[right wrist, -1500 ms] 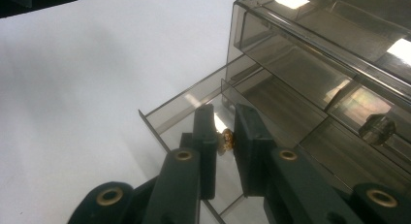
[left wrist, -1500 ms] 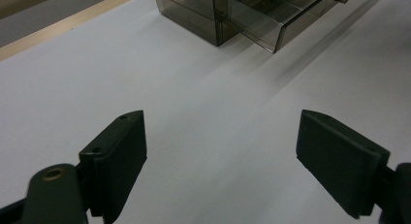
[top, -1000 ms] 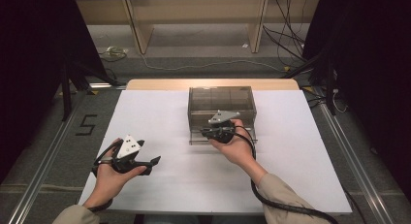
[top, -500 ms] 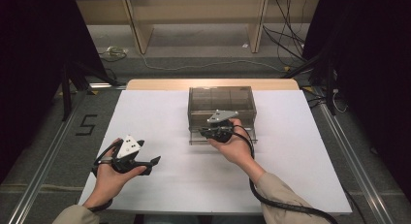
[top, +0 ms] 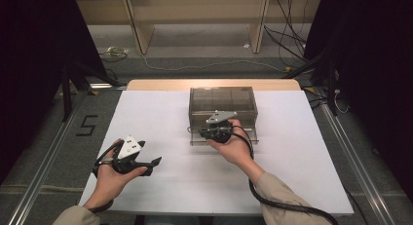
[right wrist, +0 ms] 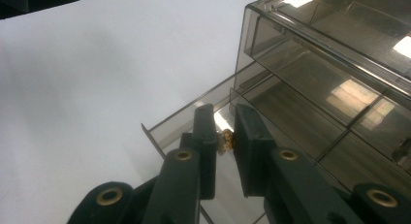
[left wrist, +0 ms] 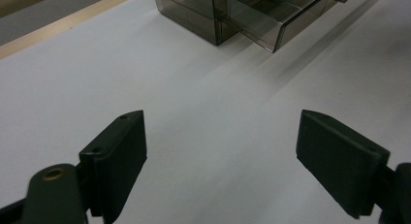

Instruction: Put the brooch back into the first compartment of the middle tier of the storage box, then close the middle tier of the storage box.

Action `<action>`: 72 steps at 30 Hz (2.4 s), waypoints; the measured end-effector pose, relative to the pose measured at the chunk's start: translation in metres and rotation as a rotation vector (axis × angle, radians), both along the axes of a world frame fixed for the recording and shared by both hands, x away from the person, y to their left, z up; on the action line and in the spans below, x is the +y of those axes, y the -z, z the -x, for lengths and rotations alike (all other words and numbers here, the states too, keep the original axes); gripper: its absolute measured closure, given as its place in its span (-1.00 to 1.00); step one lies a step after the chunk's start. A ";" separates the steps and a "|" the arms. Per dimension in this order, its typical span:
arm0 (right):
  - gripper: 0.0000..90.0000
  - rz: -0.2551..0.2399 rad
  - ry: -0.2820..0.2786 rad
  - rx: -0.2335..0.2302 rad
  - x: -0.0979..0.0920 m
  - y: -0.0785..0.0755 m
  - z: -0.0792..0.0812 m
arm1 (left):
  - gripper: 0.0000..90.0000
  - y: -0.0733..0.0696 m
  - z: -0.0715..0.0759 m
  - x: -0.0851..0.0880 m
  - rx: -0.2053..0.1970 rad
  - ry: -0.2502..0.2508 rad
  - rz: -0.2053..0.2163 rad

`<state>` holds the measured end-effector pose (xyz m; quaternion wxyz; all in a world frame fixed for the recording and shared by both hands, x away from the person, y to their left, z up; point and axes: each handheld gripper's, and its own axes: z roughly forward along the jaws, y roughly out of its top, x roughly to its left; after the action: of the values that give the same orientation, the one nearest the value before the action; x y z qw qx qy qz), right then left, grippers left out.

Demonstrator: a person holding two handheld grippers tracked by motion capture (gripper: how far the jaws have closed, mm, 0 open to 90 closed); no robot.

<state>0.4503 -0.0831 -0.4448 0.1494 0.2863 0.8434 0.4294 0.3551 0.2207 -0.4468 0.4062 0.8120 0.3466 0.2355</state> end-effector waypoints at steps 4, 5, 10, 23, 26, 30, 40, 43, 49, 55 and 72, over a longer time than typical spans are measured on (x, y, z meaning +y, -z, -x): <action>0.79 0.002 -0.003 0.002 0.002 0.000 0.000 | -0.59 0.000 0.000 0.000 0.000 0.001 -0.001; 0.79 0.002 -0.003 0.002 0.002 0.000 0.000 | -0.59 0.000 0.000 0.000 0.000 0.001 -0.001; 0.79 0.005 -0.006 0.006 0.004 0.001 -0.001 | -0.59 0.000 0.000 0.000 0.001 0.001 0.000; 0.77 0.018 -0.015 0.017 0.006 0.002 -0.002 | -0.59 0.000 0.001 0.001 -0.002 -0.004 0.002; 0.76 0.017 -0.012 0.017 0.007 0.003 -0.003 | -0.59 0.000 0.000 0.001 -0.001 -0.004 0.003; 0.59 0.012 -0.010 0.021 0.007 0.003 -0.003 | -0.59 0.000 0.001 0.001 -0.002 -0.006 0.005; 0.32 -0.009 0.019 0.002 -0.007 -0.005 -0.001 | -0.59 -0.001 0.001 0.003 -0.003 -0.007 0.006; 0.27 -0.011 0.026 0.000 -0.016 -0.007 0.002 | -0.59 0.000 0.000 0.003 0.002 -0.006 0.009; 0.24 -0.016 0.049 0.000 -0.035 -0.009 0.011 | -0.59 -0.001 0.001 0.003 -0.004 -0.003 0.011; 0.23 -0.017 0.072 -0.001 -0.049 -0.008 0.014 | -0.59 -0.001 0.000 0.001 -0.004 0.003 0.009; 1.00 -0.003 0.055 -0.012 -0.078 -0.005 0.029 | -0.58 -0.002 -0.003 -0.001 -0.002 -0.001 0.016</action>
<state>0.4213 -0.1610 -0.4396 0.1658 0.3068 0.8337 0.4283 0.3583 0.2196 -0.4446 0.4129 0.8084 0.3484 0.2338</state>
